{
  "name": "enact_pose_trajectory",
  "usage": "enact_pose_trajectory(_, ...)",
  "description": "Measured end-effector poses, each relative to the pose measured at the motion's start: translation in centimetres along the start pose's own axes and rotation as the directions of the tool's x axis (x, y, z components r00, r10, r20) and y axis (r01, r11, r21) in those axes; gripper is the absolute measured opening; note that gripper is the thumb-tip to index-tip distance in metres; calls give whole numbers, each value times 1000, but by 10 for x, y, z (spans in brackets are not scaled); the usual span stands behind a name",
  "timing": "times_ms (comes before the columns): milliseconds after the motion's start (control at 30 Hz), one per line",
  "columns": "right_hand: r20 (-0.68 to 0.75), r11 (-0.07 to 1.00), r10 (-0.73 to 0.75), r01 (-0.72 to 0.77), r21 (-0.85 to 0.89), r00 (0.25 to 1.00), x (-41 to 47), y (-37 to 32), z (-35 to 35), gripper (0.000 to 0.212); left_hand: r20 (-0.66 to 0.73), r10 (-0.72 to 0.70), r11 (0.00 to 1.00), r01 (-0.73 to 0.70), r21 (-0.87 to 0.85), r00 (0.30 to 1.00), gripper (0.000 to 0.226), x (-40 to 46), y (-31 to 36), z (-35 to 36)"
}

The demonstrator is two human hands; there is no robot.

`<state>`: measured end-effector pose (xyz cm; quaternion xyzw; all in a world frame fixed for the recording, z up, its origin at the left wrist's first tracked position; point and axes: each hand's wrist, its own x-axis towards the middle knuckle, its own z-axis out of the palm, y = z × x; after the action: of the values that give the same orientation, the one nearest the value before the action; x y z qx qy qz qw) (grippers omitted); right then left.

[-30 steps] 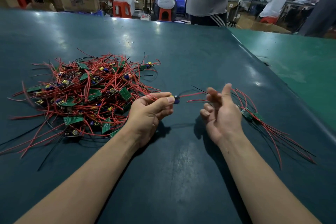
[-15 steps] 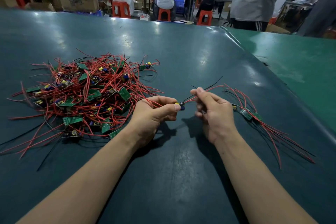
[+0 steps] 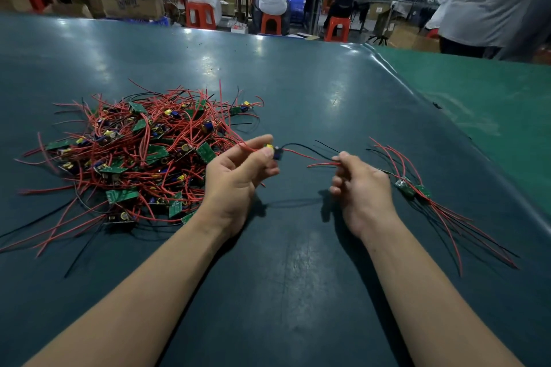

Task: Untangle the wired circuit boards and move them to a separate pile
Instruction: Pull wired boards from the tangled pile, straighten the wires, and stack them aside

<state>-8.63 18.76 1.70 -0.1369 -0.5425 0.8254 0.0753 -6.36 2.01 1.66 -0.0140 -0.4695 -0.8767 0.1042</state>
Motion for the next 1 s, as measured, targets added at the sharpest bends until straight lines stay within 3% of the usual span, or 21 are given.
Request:
enact_pose_trajectory(100,69,937,-30,52,-345,997,-3,7,0,23,-49,52,999,-52,4,997,11,3,1,-1)
enact_pose_trajectory(167,81,858,-88,117,-499,993,-6,9,2,16,-67,116,989,-109,102,991,23,3,1,0)
enact_pose_trajectory(233,116,771,-145,186,-610,983,-8,12,1,64,-42,144,980,-137,144,989,25,2,1,2)
enact_pose_trajectory(267,138,691,-206,244,-681,969,-8,13,0,73,-18,116,988,-113,101,993,23,1,3,4)
enact_pose_trajectory(333,199,552,-365,384,-740,909,-11,10,-2,49,12,-25,999,26,-29,1000,23,1,8,5)
enact_pose_trajectory(367,210,572,-399,421,-703,893,-11,8,-2,28,28,-102,992,104,-68,994,26,1,11,4)
enact_pose_trajectory(400,201,682,-368,411,-605,908,-10,6,-2,12,53,-166,982,170,-79,985,28,0,14,4)
enact_pose_trajectory(467,251,903,-162,246,-353,954,-14,2,2,19,122,-219,975,223,-21,968,30,-2,13,5)
enact_pose_trajectory(500,316,947,-34,132,-293,948,-18,-1,5,29,154,-214,977,207,57,965,29,-4,11,6)
enact_pose_trajectory(567,446,960,116,15,-279,887,-23,-2,8,39,220,-219,958,167,232,951,26,-9,7,7)
enact_pose_trajectory(633,508,966,130,7,-260,851,-25,0,7,33,234,-263,920,170,352,936,26,-12,2,6)
enact_pose_trajectory(733,491,969,120,6,-247,863,-23,-1,5,16,192,-272,889,171,424,943,36,-12,-3,4)
enact_pose_trajectory(833,507,965,166,-35,-258,846,-23,-3,4,23,239,-219,885,90,456,946,47,-14,-6,5)
enact_pose_trajectory(900,478,965,150,-22,-263,866,-23,-2,5,11,279,-201,885,52,463,939,36,-16,-5,5)
enact_pose_trajectory(1000,363,986,106,-49,-162,926,-19,-1,7,11,311,-210,888,47,458,927,22,-15,-2,6)
